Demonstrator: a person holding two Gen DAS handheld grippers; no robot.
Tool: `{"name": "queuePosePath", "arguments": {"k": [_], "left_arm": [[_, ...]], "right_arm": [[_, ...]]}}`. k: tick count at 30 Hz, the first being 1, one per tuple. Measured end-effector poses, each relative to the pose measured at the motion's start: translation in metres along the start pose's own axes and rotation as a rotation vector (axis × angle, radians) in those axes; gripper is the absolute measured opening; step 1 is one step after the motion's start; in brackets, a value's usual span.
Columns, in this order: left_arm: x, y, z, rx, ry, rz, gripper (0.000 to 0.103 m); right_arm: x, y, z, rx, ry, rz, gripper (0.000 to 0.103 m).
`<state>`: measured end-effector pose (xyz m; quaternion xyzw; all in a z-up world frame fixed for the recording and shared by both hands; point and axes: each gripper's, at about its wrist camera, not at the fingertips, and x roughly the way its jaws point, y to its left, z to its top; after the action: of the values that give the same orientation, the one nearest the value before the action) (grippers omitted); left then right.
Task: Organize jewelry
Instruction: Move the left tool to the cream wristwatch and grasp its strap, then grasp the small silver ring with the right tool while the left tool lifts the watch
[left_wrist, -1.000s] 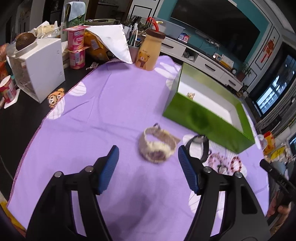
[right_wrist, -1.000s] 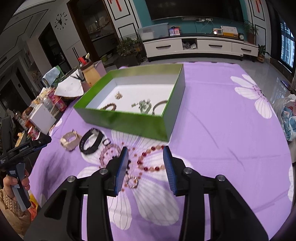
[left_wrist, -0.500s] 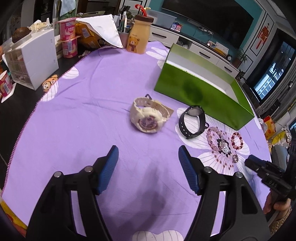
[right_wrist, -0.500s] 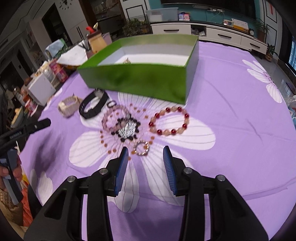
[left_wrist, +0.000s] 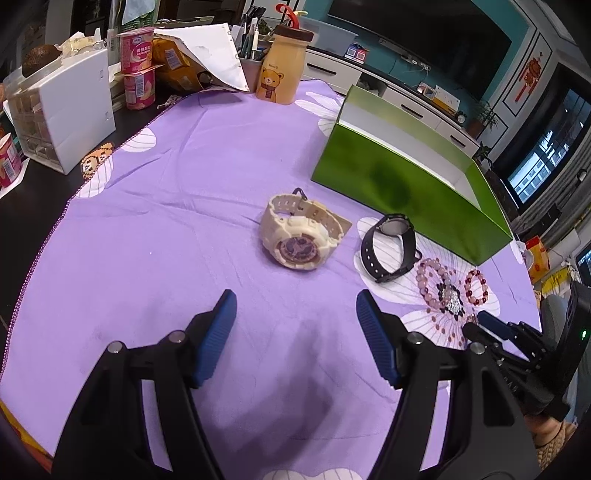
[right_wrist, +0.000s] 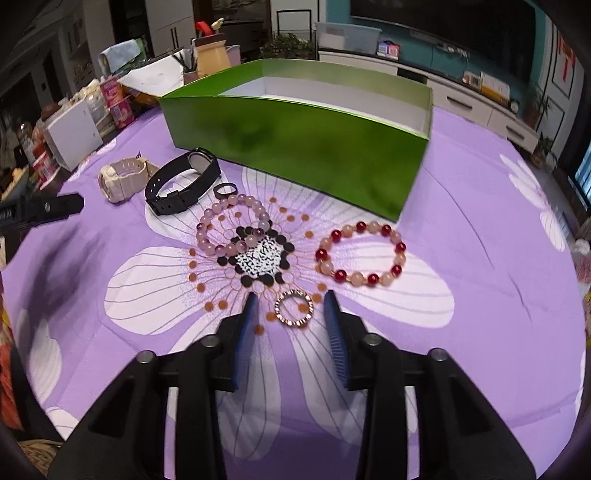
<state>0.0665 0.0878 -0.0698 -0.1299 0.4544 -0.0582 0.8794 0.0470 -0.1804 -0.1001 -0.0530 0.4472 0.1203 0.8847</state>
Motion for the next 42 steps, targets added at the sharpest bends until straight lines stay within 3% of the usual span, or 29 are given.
{"name": "queuePosePath", "arguments": {"k": [1, 11, 13, 24, 30, 33, 34, 37, 42], "left_arm": [[0.0, 0.0, 0.001, -0.003, -0.002, -0.001, 0.068], [0.013, 0.005, 0.032, -0.075, -0.014, 0.008, 0.067], [0.02, 0.009, 0.041, -0.115, -0.005, 0.007, 0.056], [0.055, 0.022, 0.067, -0.168, 0.093, 0.077, 0.046], [0.056, 0.022, 0.067, -0.14, 0.127, 0.099, 0.02], [0.059, 0.023, 0.062, -0.123, 0.157, 0.101, 0.018], [0.06, 0.024, 0.059, -0.123, 0.163, 0.099, 0.011], [0.056, 0.025, 0.053, -0.126, 0.144, 0.082, 0.006], [0.04, 0.016, 0.048, -0.103, 0.092, 0.067, 0.005]], "right_arm": [[0.0, 0.001, 0.001, -0.005, -0.001, 0.006, 0.021], [-0.009, -0.002, 0.009, 0.03, -0.046, 0.049, 0.021], [-0.013, -0.004, 0.01, 0.035, -0.057, 0.056, 0.021], [-0.017, -0.007, 0.013, 0.047, -0.078, 0.072, 0.021], [-0.019, -0.01, 0.014, 0.056, -0.085, 0.07, 0.021], [-0.021, -0.012, 0.013, 0.064, -0.09, 0.072, 0.021], [-0.022, -0.012, 0.013, 0.064, -0.092, 0.071, 0.021], [-0.025, -0.012, 0.013, 0.066, -0.096, 0.07, 0.021], [-0.028, -0.013, 0.014, 0.071, -0.103, 0.074, 0.021]]}}
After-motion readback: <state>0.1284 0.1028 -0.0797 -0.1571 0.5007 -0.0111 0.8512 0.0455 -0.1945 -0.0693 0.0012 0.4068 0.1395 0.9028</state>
